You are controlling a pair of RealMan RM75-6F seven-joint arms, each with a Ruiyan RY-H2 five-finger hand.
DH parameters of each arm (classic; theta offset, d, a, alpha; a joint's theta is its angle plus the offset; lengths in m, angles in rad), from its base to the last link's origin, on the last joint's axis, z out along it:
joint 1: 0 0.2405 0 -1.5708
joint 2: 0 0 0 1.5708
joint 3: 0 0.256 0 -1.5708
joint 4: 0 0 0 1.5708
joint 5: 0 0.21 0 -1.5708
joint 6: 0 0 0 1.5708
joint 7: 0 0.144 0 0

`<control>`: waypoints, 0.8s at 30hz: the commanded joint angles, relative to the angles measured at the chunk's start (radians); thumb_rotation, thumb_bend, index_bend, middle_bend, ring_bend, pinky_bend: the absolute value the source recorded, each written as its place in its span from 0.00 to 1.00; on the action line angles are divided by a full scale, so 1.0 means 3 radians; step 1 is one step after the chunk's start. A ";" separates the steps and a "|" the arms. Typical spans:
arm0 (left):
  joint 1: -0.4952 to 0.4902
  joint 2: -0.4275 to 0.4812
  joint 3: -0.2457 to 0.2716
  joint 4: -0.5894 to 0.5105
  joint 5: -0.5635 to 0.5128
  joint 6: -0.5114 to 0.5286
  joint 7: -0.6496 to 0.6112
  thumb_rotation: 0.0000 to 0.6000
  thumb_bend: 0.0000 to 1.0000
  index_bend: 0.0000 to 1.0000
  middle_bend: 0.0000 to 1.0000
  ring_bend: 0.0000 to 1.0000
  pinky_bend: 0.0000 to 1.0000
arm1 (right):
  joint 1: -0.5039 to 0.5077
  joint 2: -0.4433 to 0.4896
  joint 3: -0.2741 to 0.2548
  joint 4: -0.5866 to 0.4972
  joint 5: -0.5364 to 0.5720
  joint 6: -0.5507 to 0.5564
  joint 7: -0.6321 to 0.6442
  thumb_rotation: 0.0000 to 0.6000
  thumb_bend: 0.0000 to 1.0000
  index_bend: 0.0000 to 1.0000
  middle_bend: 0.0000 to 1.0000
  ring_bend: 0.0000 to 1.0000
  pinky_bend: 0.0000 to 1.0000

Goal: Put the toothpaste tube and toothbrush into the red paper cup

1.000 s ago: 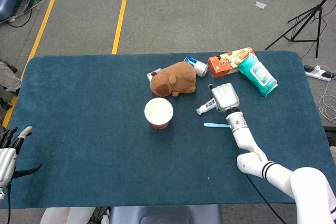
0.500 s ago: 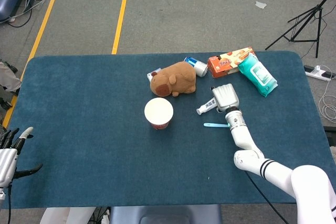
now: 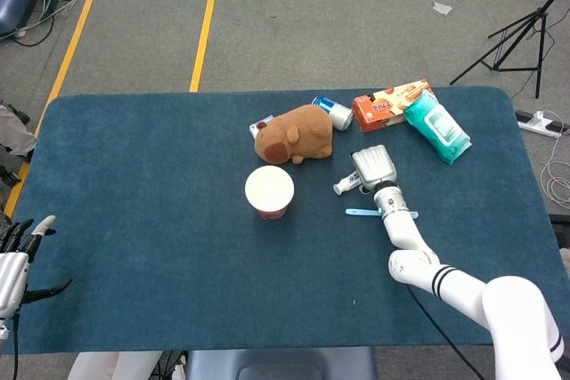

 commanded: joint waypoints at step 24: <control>0.0007 0.0034 -0.0005 -0.0006 -0.0017 -0.0010 -0.0062 1.00 0.00 0.07 0.27 0.09 0.08 | 0.0179 -0.0262 -0.0010 0.0364 0.0000 -0.0245 0.0268 1.00 0.16 0.46 1.00 1.00 1.00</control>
